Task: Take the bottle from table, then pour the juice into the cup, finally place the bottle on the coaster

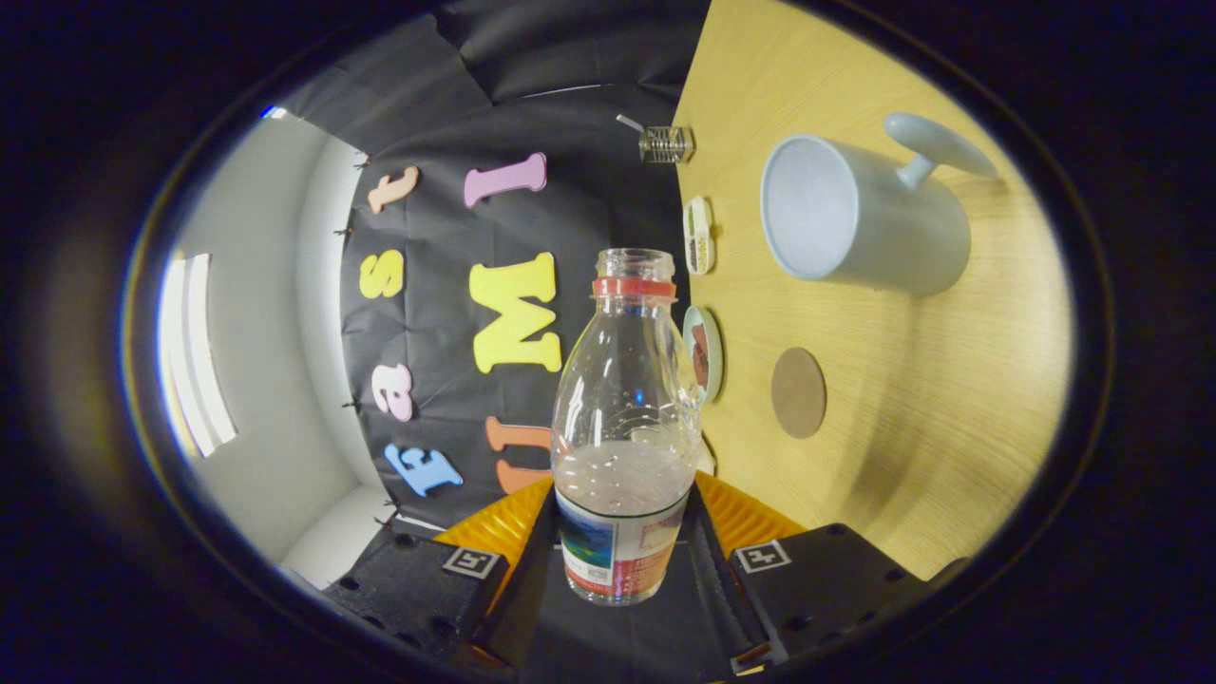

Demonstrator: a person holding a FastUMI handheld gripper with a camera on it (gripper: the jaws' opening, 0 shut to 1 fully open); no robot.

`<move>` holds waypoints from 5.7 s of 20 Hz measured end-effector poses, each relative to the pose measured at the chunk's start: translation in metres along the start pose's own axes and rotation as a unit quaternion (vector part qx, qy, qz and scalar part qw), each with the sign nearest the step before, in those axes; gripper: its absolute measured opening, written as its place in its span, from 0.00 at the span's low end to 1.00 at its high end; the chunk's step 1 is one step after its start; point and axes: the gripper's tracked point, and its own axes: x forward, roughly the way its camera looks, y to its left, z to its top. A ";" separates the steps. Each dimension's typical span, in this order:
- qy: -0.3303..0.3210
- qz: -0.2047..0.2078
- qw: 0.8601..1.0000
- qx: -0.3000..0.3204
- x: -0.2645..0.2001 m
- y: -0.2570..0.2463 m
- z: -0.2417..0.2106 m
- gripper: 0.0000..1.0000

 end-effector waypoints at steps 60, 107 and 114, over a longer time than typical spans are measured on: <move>-0.011 0.043 0.977 0.207 0.003 0.043 0.017 0.75; 0.043 0.020 0.984 -0.174 -0.027 0.065 -0.004 0.75; 0.049 -0.046 0.861 -0.504 -0.046 0.055 0.012 0.76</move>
